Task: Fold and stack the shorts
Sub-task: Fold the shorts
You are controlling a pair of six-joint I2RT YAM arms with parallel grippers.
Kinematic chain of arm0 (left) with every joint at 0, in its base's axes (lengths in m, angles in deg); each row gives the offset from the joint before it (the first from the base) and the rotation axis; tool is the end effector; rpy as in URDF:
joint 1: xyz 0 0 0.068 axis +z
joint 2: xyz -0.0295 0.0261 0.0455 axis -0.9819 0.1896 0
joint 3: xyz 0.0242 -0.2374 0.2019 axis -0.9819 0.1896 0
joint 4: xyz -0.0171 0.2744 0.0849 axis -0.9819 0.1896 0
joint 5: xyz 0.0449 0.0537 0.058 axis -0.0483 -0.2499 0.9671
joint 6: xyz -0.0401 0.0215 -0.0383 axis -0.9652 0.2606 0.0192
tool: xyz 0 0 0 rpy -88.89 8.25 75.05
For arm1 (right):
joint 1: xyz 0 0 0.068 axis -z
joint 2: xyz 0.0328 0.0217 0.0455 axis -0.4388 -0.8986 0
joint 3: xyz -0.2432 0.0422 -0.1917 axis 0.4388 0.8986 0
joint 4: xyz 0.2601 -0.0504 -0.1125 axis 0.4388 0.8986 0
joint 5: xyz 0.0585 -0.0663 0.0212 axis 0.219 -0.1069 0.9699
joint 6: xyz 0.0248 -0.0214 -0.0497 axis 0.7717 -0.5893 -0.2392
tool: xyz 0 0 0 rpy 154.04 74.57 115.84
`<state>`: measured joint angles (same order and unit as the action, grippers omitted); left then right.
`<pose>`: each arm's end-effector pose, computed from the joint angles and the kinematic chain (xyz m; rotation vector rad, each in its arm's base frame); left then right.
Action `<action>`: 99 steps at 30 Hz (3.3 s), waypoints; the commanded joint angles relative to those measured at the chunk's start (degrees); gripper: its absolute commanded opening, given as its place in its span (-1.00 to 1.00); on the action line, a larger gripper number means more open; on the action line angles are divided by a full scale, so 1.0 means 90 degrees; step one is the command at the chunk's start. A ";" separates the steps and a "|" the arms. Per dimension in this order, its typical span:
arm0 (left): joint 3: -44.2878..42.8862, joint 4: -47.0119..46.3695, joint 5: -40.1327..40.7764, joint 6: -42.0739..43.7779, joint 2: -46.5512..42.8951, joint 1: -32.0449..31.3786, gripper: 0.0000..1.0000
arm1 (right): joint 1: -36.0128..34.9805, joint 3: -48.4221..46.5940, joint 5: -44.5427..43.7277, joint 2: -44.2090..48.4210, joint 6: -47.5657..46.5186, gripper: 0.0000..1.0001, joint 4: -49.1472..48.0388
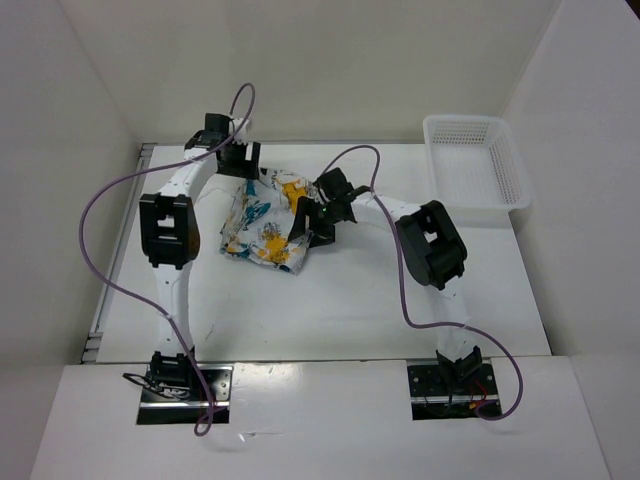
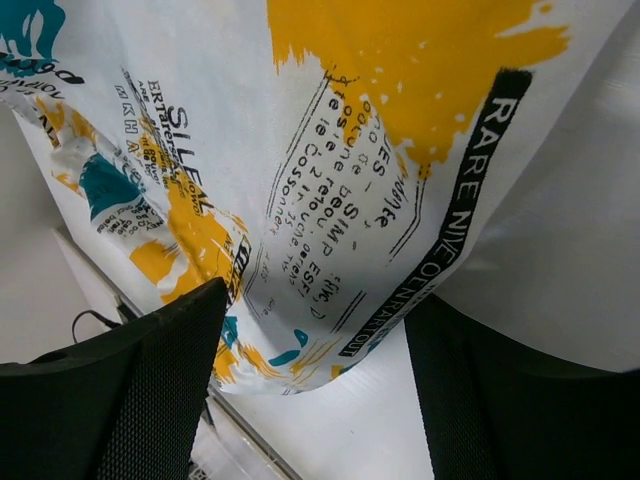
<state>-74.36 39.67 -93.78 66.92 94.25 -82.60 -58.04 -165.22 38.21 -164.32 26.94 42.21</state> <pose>0.5991 -0.0431 0.2332 0.1390 2.3475 -0.1976 0.4286 0.2915 0.1607 -0.0967 2.7300 1.0224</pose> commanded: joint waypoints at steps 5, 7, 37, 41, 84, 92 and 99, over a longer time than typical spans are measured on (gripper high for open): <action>0.1783 0.0646 -0.1219 0.0013 -0.2032 0.0237 0.87 | -0.0183 0.0034 -0.0103 -0.0192 0.0037 0.50 -0.0163; 0.2196 0.0646 -0.1277 0.0013 -0.2315 0.0236 0.83 | -0.0184 -0.0025 -0.0102 -0.0192 -0.0021 0.50 -0.0163; 0.3418 0.0314 -0.1044 0.0013 -0.1789 0.0451 -1.00 | -0.0174 0.0873 -0.0865 0.0482 -0.0782 -0.76 -0.0094; 0.3419 0.0323 -0.1266 0.0013 -0.1926 0.0451 -0.22 | -0.0174 0.0873 -0.0183 0.0540 -0.0900 0.25 -0.0211; 0.5517 -0.0700 -0.2615 0.0013 -0.2558 -0.0300 0.00 | 0.1437 0.1694 -0.1225 0.2757 -0.2404 0.45 0.0413; 0.6230 -0.1540 -0.3211 0.0013 -0.2893 -0.0516 -0.18 | 0.1506 0.1323 -0.1576 0.2757 -0.2463 0.40 0.0531; 0.6192 -0.2096 -0.3737 0.0013 -0.2425 -0.0419 -0.20 | 0.1564 0.0942 -0.1841 0.2825 -0.2463 0.38 0.0725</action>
<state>-18.86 24.13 -124.03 66.55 68.74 -86.86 -44.72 -153.41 23.89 -142.00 5.66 47.89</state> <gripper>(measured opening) 0.401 0.692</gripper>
